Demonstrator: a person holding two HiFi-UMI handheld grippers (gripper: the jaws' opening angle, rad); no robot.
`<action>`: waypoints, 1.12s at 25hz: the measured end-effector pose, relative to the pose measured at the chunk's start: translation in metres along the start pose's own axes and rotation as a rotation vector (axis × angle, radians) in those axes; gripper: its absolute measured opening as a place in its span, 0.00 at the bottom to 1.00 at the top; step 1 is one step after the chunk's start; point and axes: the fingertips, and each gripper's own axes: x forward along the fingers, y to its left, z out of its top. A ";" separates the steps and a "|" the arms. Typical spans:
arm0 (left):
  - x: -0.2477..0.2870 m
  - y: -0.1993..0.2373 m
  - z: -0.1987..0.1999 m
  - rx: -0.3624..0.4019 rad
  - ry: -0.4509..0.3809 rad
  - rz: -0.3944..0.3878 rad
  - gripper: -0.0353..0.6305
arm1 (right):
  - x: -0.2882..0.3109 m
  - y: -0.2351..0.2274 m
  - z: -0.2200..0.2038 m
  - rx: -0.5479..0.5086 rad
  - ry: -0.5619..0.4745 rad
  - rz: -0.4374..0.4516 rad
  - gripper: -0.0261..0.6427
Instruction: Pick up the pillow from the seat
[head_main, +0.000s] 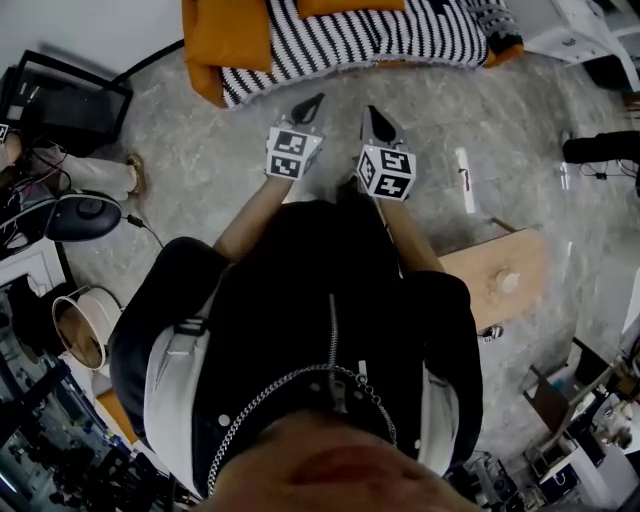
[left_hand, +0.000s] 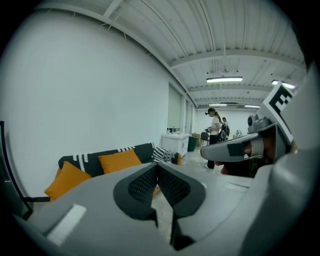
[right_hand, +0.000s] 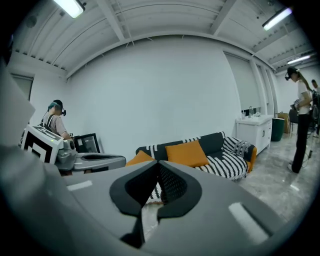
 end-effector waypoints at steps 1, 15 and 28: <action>0.002 -0.001 0.000 -0.001 0.001 -0.002 0.07 | 0.002 -0.001 0.000 0.004 0.004 0.002 0.04; 0.055 0.002 -0.002 -0.029 0.062 0.026 0.07 | 0.050 -0.048 0.015 0.031 0.049 0.036 0.04; 0.142 0.006 0.026 -0.044 0.068 0.120 0.07 | 0.104 -0.122 0.051 0.017 0.054 0.131 0.04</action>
